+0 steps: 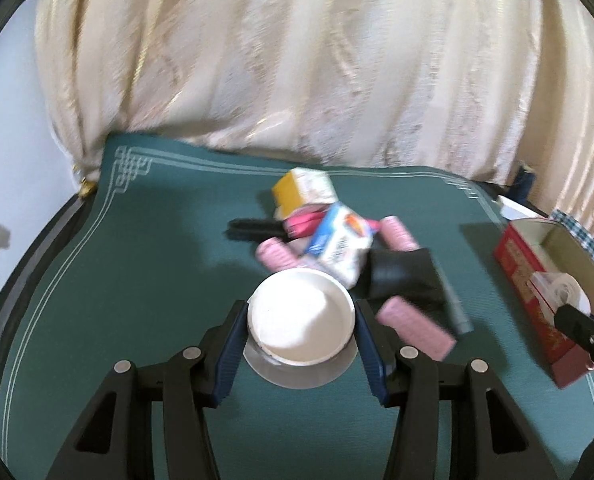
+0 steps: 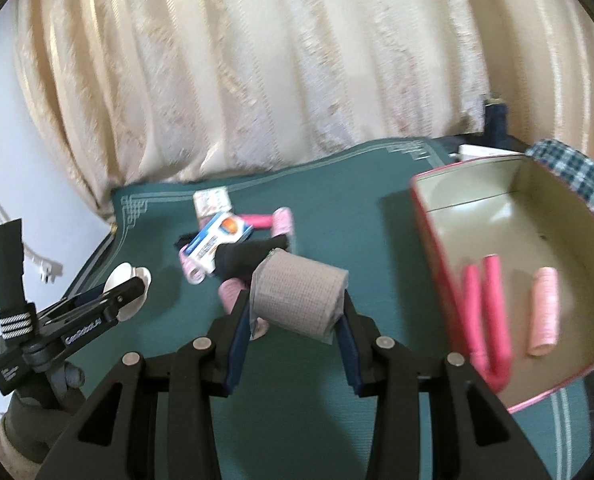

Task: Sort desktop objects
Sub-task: 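Carry the white cup and tape roll into the tin box and release both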

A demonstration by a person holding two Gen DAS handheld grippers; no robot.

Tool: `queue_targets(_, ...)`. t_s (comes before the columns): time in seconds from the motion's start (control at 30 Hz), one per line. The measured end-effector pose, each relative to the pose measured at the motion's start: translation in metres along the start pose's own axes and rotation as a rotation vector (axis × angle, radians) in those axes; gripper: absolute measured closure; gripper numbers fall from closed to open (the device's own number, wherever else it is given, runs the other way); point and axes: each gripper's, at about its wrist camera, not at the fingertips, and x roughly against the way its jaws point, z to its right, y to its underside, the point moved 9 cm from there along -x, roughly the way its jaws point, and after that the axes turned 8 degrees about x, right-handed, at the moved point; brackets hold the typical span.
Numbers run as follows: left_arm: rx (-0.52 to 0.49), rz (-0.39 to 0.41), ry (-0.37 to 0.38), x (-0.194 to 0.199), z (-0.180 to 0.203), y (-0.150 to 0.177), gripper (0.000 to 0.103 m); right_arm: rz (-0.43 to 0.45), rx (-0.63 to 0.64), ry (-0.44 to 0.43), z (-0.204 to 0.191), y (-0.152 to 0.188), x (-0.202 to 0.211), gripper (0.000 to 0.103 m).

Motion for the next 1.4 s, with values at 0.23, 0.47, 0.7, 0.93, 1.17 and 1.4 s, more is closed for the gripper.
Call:
queue_targets(0.23,-0.067,0.000,0.055,0.004,0.055,0.000,0.049,0.038,-0.074,0.056,0.053,-0.003,0.024,0.060)
queue_targets(0.47,-0.132,-0.016,0.107,0.001,0.107,0.008,0.049,0.061,-0.144,0.094,0.101,-0.002,0.044,0.060)
queue_targets(0.7,-0.194,-0.026,0.161,-0.001,0.154,0.012,0.049,0.079,-0.181,0.173,0.142,0.000,0.058,0.059)
queue_targets(0.93,-0.236,-0.042,0.221,-0.004,0.193,0.015,0.049,0.072,-0.219,0.219,0.169,0.006,0.064,0.059)
queue_targets(1.17,-0.291,-0.036,0.281,0.001,0.232,0.015,0.049,0.076,-0.234,0.275,0.184,0.009,0.069,0.057)
queue_targets(1.4,-0.318,-0.090,0.405,-0.002,0.274,0.019,0.049,0.092,-0.266,0.324,0.195,0.009,0.075,0.047)
